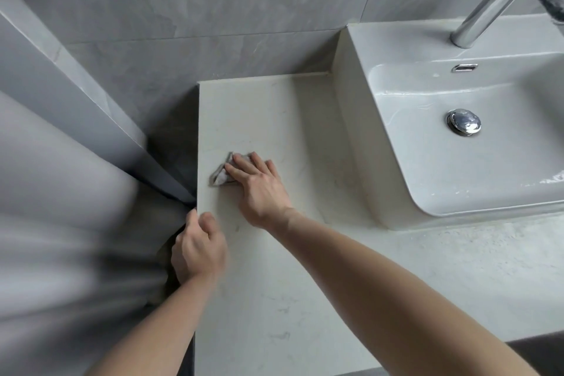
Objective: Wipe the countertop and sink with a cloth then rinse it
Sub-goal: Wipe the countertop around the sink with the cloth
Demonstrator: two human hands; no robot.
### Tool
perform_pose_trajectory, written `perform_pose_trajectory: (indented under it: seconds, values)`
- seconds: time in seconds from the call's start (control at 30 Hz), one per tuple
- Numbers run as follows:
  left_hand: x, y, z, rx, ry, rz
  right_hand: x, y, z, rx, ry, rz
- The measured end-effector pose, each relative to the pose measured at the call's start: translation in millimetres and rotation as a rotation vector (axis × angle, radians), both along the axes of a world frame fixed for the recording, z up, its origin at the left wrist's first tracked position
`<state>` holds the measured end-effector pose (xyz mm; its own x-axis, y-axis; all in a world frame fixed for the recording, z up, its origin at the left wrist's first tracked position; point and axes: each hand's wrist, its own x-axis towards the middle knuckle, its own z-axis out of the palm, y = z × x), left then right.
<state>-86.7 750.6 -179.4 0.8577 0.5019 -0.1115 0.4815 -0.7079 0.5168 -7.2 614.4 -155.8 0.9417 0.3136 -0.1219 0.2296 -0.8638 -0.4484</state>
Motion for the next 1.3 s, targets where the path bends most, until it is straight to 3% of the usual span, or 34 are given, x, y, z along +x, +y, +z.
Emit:
perform_pose_trajectory:
  seconds: [0.37,0.67,0.97,1.07,1.3]
  values:
    - [-1,2,4,-0.037,0.029,-0.026,-196,-96,-8,0.046,0.005,0.012]
    - [-1,1,4,-0.031,0.037,-0.022,-238,-214,-13,-0.045,-0.060,-0.519]
    - [-2,0,7,-0.046,0.057,-0.010,-209,-308,1,-0.055,-0.042,-1.139]
    - [-1,0,6,-0.038,0.064,-0.004,-208,-295,1,-0.061,-0.062,-1.084]
    - [1,-1,5,0.001,0.110,0.011,-224,-184,-13,0.036,-0.073,-0.592]
